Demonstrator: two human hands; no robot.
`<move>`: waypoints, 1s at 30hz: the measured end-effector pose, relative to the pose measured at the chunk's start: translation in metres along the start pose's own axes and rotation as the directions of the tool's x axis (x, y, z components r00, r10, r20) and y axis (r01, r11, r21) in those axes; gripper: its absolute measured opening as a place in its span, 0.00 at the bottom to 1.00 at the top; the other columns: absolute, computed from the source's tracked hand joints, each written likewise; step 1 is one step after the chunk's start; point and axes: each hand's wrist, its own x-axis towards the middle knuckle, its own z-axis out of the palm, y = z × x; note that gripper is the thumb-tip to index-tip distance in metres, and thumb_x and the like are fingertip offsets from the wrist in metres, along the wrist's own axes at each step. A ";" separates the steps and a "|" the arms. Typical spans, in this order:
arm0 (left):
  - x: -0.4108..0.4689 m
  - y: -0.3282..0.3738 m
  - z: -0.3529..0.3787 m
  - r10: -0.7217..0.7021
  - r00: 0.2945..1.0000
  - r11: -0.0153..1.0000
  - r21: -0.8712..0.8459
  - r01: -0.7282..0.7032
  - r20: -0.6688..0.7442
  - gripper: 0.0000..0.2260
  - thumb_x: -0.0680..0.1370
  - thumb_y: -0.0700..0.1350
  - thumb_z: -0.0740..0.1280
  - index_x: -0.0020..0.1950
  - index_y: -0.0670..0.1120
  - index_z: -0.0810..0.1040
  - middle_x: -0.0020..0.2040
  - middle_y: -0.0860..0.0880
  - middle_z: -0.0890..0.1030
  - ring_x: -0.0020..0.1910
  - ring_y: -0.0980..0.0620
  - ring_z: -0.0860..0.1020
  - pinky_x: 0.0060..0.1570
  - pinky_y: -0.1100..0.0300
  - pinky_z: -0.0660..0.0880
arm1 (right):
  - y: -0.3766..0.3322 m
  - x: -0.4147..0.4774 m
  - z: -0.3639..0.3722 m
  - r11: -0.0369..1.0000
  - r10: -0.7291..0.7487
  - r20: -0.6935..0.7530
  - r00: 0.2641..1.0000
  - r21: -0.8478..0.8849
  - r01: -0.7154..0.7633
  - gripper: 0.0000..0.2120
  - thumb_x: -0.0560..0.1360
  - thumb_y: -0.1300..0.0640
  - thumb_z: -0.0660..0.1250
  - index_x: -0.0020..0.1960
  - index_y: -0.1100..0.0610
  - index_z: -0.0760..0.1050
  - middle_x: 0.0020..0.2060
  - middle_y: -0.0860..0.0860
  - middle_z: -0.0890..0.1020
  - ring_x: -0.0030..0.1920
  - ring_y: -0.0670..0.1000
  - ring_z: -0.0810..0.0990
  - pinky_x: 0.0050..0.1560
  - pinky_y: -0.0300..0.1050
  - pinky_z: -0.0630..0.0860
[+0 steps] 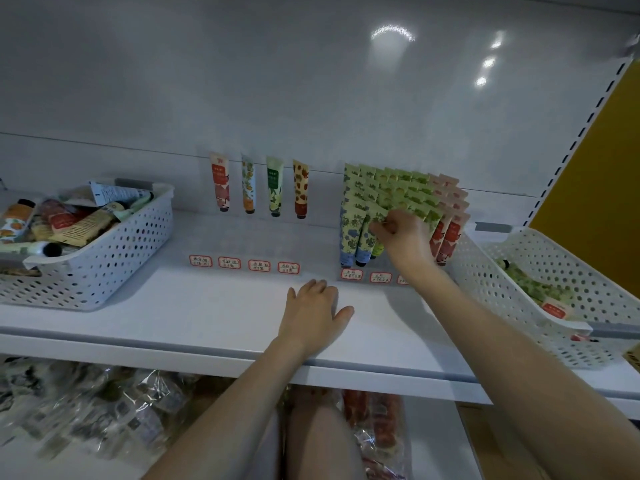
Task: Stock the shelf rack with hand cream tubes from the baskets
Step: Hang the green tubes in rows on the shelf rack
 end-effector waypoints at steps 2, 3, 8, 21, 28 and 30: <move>0.000 0.000 0.001 0.000 1.000 1.000 -0.004 0.000 0.000 0.15 0.78 0.58 0.56 0.49 0.47 0.72 0.68 0.46 0.70 0.69 0.47 0.64 0.67 0.44 0.61 | -0.001 0.000 0.001 1.000 -0.007 -0.001 1.000 -0.012 0.007 0.20 0.76 0.62 0.65 0.29 0.55 0.59 0.26 0.50 0.64 0.27 0.47 0.61 0.28 0.41 0.57; 0.000 0.000 0.001 -0.002 1.000 1.000 -0.007 0.002 0.003 0.16 0.78 0.57 0.56 0.50 0.46 0.73 0.70 0.46 0.69 0.70 0.48 0.63 0.68 0.44 0.60 | -0.001 0.000 0.001 1.000 -0.010 -0.002 1.000 -0.013 0.009 0.21 0.76 0.62 0.65 0.29 0.55 0.59 0.26 0.50 0.64 0.27 0.47 0.61 0.28 0.42 0.57; 0.001 -0.001 0.002 0.000 1.000 1.000 -0.008 0.000 -0.010 0.17 0.78 0.58 0.56 0.53 0.46 0.74 0.70 0.47 0.69 0.71 0.48 0.62 0.68 0.45 0.60 | 0.002 -0.002 0.006 0.998 -0.055 -0.030 0.998 -0.039 0.054 0.22 0.75 0.63 0.66 0.29 0.54 0.57 0.24 0.49 0.63 0.26 0.47 0.60 0.26 0.37 0.56; 0.000 0.001 0.001 -0.014 1.000 1.000 0.014 0.013 0.012 0.18 0.79 0.57 0.55 0.58 0.46 0.74 0.73 0.47 0.65 0.73 0.48 0.59 0.70 0.45 0.58 | 0.000 -0.004 0.008 0.991 -0.006 0.044 0.999 -0.133 0.012 0.22 0.77 0.62 0.64 0.29 0.54 0.57 0.26 0.49 0.65 0.27 0.48 0.63 0.32 0.43 0.55; -0.001 0.002 -0.001 -0.017 1.000 1.000 0.015 0.017 0.020 0.18 0.79 0.57 0.55 0.57 0.46 0.74 0.73 0.47 0.66 0.73 0.49 0.60 0.69 0.46 0.58 | -0.002 -0.003 0.007 0.988 0.016 0.062 0.998 -0.153 -0.006 0.16 0.77 0.61 0.64 0.32 0.59 0.63 0.29 0.53 0.69 0.34 0.53 0.69 0.33 0.43 0.60; -0.001 0.003 -0.002 -0.018 1.000 1.000 0.003 0.018 0.019 0.17 0.79 0.57 0.55 0.55 0.46 0.74 0.72 0.47 0.66 0.73 0.49 0.60 0.70 0.46 0.58 | -0.002 -0.002 0.006 0.988 0.022 0.072 0.997 -0.155 -0.010 0.14 0.77 0.61 0.64 0.34 0.60 0.64 0.30 0.55 0.71 0.34 0.53 0.70 0.33 0.43 0.61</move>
